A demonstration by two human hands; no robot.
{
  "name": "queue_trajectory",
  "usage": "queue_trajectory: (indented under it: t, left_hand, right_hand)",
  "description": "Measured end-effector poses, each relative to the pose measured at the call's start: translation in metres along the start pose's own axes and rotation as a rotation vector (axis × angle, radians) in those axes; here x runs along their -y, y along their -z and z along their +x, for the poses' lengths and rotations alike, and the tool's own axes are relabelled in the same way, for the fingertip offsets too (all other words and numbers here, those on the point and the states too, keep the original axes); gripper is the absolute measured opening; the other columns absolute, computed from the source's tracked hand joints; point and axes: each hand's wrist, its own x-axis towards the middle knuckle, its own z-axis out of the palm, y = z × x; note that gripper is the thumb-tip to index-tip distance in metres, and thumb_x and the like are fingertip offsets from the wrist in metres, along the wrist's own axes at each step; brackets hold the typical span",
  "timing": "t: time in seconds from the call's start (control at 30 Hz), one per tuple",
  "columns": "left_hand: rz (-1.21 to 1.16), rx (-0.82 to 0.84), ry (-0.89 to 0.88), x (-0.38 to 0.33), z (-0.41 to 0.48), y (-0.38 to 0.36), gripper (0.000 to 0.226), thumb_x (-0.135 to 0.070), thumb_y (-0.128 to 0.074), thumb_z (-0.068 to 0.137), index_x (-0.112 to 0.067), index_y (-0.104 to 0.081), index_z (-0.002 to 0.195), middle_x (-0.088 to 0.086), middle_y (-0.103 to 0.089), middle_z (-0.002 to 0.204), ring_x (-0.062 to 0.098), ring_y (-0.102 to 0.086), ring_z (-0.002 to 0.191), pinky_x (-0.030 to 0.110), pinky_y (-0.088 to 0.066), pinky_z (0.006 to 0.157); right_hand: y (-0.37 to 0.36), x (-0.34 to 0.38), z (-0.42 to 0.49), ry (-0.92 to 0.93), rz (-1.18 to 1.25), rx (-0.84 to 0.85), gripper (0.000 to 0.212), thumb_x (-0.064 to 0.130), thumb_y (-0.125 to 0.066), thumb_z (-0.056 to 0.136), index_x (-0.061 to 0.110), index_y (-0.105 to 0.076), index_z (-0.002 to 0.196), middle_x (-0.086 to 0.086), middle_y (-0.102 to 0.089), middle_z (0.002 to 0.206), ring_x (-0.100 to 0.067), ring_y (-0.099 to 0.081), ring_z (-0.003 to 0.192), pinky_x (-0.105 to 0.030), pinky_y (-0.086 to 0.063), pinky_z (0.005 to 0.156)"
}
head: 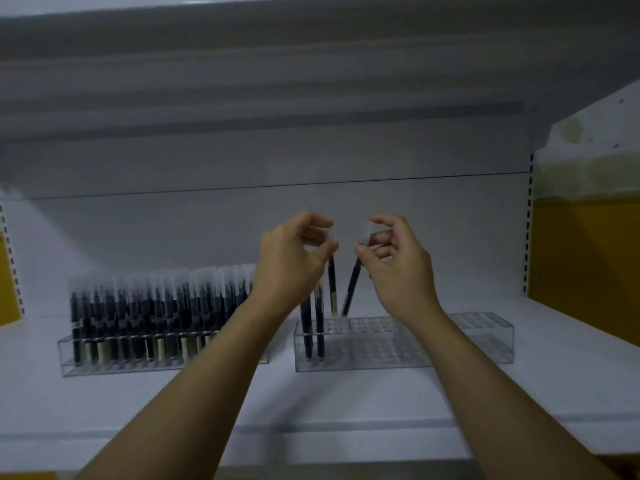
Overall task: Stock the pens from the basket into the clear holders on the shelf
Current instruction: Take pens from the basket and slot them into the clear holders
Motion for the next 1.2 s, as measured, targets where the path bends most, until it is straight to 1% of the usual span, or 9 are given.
queue_trajectory:
  t: [0.17, 0.33, 0.43, 0.5, 0.6, 0.77, 0.9, 1.07, 1.2]
  left_hand:
    - [0.06, 0.033, 0.005, 0.014, 0.004, -0.008, 0.018, -0.026, -0.072, 0.084, -0.024, -0.065, 0.101, -0.012, -0.065, 0.085, -0.005, -0.061, 0.079, 0.003, -0.045, 0.069]
    - [0.078, 0.046, -0.007, 0.017, 0.005, -0.008, 0.017, -0.027, -0.072, 0.084, -0.027, -0.065, 0.099, -0.02, -0.062, 0.079, -0.01, -0.06, 0.077, 0.001, -0.046, 0.067]
    - [0.093, 0.086, 0.006, 0.016, 0.003, -0.006, 0.016, -0.029, -0.071, 0.085, -0.03, -0.063, 0.099, -0.02, -0.062, 0.081, -0.009, -0.061, 0.077, 0.002, -0.045, 0.063]
    - [0.131, 0.139, 0.031, 0.017, 0.0, -0.009, 0.015, -0.031, -0.07, 0.086, -0.03, -0.063, 0.099, -0.019, -0.063, 0.085, -0.004, -0.061, 0.078, 0.005, -0.043, 0.065]
    - [0.196, 0.213, 0.08, 0.021, -0.001, -0.017, 0.016, -0.03, -0.066, 0.089, -0.026, -0.063, 0.103, -0.015, -0.062, 0.095, 0.0, -0.059, 0.079, 0.013, -0.045, 0.068]
    - [0.24, 0.268, 0.125, 0.024, 0.007, -0.021, 0.02, -0.029, -0.065, 0.089, -0.022, -0.062, 0.108, -0.007, -0.063, 0.112, 0.009, -0.057, 0.103, 0.023, -0.041, 0.081]
    - [0.267, 0.346, 0.148, 0.028, 0.003, -0.026, 0.02, -0.03, -0.066, 0.088, -0.02, -0.061, 0.105, -0.006, -0.062, 0.102, 0.016, -0.06, 0.098, 0.027, -0.045, 0.078]
    - [0.278, 0.279, 0.12, 0.032, -0.009, -0.021, 0.024, -0.028, -0.064, 0.09, -0.021, -0.061, 0.112, -0.005, -0.063, 0.118, 0.015, -0.056, 0.109, 0.025, -0.041, 0.087]
    - [0.375, 0.294, 0.062, 0.025, -0.02, -0.011, 0.037, -0.036, -0.06, 0.091, -0.028, -0.055, 0.127, -0.005, -0.055, 0.132, 0.015, -0.049, 0.12, 0.031, -0.038, 0.099]
  right_hand:
    - [-0.013, -0.016, 0.012, -0.014, 0.008, 0.019, 0.035, 0.017, -0.067, 0.089, 0.025, -0.054, 0.121, 0.01, -0.058, 0.088, 0.006, -0.056, 0.071, -0.005, -0.044, 0.062]
    - [-0.016, -0.035, 0.003, -0.033, -0.022, 0.018, 0.036, 0.015, -0.067, 0.089, 0.026, -0.055, 0.122, 0.012, -0.058, 0.089, 0.004, -0.057, 0.075, -0.005, -0.044, 0.063]
    - [-0.017, -0.039, -0.002, -0.04, -0.06, 0.088, 0.037, 0.017, -0.068, 0.088, 0.03, -0.055, 0.12, 0.01, -0.062, 0.09, -0.001, -0.059, 0.077, -0.008, -0.046, 0.064]
    - [-0.018, -0.039, -0.007, -0.046, -0.13, 0.191, 0.043, 0.02, -0.067, 0.089, 0.034, -0.051, 0.126, 0.012, -0.061, 0.092, -0.003, -0.059, 0.08, -0.013, -0.046, 0.068]
    - [-0.015, -0.039, -0.015, -0.047, -0.246, 0.339, 0.059, 0.023, -0.061, 0.093, 0.048, -0.033, 0.139, 0.014, -0.058, 0.091, -0.005, -0.06, 0.081, -0.023, -0.051, 0.074]
    - [-0.009, -0.035, -0.017, -0.043, -0.301, 0.438, 0.075, 0.019, -0.057, 0.093, 0.061, -0.015, 0.139, 0.01, -0.06, 0.084, -0.012, -0.063, 0.071, -0.034, -0.057, 0.073]
    - [-0.009, -0.036, -0.016, -0.02, -0.343, 0.456, 0.077, 0.017, -0.056, 0.091, 0.058, -0.014, 0.142, 0.01, -0.06, 0.082, -0.013, -0.062, 0.069, -0.034, -0.056, 0.071]
    - [-0.01, -0.032, -0.017, -0.005, -0.45, 0.499, 0.065, 0.019, -0.052, 0.094, 0.052, -0.023, 0.141, 0.013, -0.06, 0.084, -0.006, -0.06, 0.071, -0.023, -0.048, 0.064]
    - [-0.009, -0.031, -0.026, -0.053, -0.417, 0.461, 0.071, 0.023, -0.054, 0.095, 0.052, -0.013, 0.146, 0.01, -0.061, 0.11, -0.011, -0.062, 0.088, -0.033, -0.054, 0.082]
